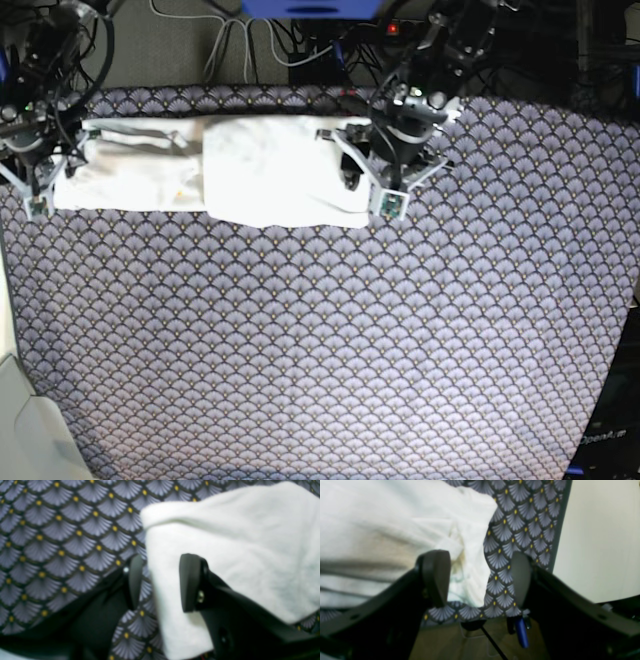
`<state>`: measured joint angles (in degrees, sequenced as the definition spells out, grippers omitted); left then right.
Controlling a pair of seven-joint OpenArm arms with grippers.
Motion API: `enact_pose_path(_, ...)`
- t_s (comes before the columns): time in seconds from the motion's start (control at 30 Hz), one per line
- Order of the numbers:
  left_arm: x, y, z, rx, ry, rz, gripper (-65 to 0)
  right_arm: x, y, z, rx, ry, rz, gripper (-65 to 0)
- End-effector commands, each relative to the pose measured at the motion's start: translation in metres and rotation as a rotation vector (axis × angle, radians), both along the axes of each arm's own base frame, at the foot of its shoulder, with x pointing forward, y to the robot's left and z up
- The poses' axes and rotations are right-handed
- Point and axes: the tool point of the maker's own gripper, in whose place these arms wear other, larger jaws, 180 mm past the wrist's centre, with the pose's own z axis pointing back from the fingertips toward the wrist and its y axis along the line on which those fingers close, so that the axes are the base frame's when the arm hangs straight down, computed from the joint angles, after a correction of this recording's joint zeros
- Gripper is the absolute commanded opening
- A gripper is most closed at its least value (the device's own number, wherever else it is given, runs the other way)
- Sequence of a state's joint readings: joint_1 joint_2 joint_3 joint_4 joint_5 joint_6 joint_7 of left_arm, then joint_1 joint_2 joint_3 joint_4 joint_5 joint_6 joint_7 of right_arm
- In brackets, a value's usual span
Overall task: Fold the T-shirt properly
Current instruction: 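Hold the folded strip with both grippers and flatten the fold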
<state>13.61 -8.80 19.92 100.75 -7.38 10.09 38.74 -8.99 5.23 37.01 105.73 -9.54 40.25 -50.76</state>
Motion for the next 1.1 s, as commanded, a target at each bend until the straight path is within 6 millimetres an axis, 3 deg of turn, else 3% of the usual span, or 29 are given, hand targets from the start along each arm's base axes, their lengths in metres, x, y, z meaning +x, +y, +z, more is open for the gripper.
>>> enact_pose_path(0.0, 0.006, -0.005, 0.009, -0.018, -0.035, -0.003, -40.1, 0.007, -0.008, 0.011, -0.018, -0.042, -0.009, -23.1)
enact_pose_path(0.37, 0.008, -0.004, 0.009, -0.016, -0.036, 0.001, -40.2, 0.010, -0.006, -0.029, 0.087, 0.027, -0.040, -22.2)
enact_pose_path(0.63, 0.006, -0.003, 0.008, -0.013, -0.026, 0.000, -40.2, 0.022, -0.003, -0.046, 0.149, 0.043, -0.050, -22.2)
enact_pose_path(1.07, 0.003, -0.001, 0.005, -0.007, -0.017, 0.002, -40.3, 0.016, -0.013, -0.066, 0.185, 0.103, -0.076, -22.0)
